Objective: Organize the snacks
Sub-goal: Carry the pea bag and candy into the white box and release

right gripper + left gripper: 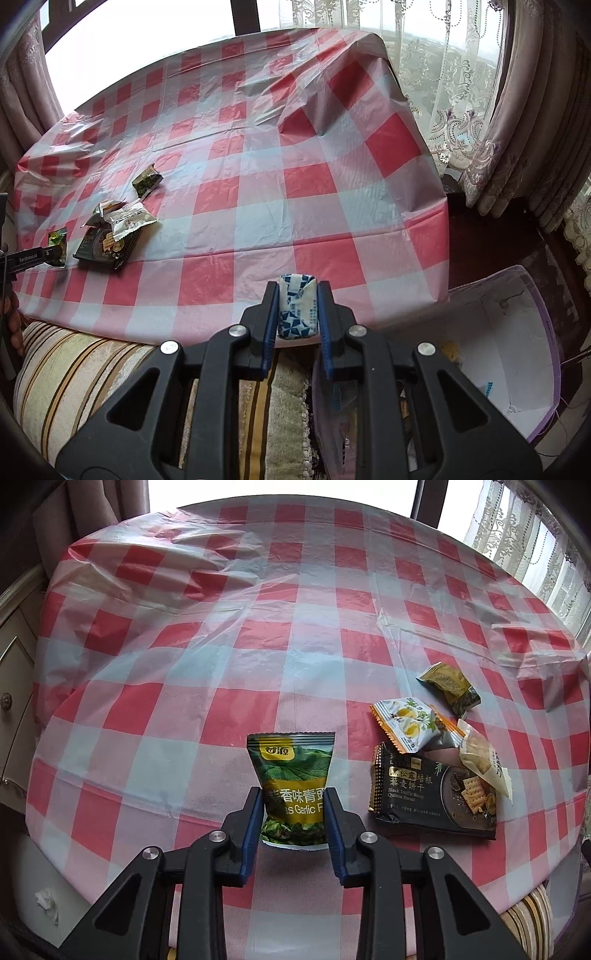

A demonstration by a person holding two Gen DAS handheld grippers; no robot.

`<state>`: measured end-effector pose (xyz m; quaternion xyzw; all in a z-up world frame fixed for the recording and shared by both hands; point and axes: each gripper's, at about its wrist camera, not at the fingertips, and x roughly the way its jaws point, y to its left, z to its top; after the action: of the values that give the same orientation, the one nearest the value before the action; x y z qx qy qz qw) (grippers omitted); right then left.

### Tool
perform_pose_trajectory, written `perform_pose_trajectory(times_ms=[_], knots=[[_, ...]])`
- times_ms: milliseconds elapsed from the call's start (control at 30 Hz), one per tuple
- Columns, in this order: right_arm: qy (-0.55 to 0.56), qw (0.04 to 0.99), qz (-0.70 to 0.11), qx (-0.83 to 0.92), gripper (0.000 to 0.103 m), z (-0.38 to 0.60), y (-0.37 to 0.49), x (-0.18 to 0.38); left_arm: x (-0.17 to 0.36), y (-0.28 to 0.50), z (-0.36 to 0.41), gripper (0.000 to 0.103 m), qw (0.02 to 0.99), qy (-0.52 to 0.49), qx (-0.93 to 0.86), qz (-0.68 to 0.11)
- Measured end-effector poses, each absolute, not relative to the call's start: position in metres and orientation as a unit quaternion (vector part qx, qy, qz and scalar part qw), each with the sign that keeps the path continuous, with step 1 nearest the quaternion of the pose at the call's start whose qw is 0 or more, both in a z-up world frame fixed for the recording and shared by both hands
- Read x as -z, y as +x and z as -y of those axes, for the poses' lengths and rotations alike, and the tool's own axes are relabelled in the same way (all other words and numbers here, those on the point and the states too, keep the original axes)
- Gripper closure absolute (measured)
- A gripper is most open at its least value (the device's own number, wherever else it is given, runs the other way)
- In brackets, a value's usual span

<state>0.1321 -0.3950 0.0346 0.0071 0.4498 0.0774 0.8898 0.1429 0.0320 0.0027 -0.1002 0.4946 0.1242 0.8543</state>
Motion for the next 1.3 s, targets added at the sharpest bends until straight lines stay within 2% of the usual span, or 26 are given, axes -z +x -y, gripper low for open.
perform_pose_trajectory(times_ms=[267,533,967,1300], knots=[[0.022,0.89,-0.453,-0.045,0.079,0.433,0.122,-0.032,-0.034,0.124,-0.002,0.07,0.874,-0.094,-0.09,-0.469],[0.037,0.889,-0.456,0.001,0.079,0.48,0.11,-0.029,-0.054,0.125,0.073,0.07,0.887,-0.074,0.012,-0.456],[0.063,0.877,-0.472,0.058,0.079,0.543,0.08,-0.012,-0.047,0.116,0.231,0.07,0.846,-0.022,0.208,-0.49],[0.087,0.86,-0.497,0.082,0.079,0.578,0.048,0.012,-0.033,0.071,0.342,0.07,0.771,0.051,0.349,-0.53]])
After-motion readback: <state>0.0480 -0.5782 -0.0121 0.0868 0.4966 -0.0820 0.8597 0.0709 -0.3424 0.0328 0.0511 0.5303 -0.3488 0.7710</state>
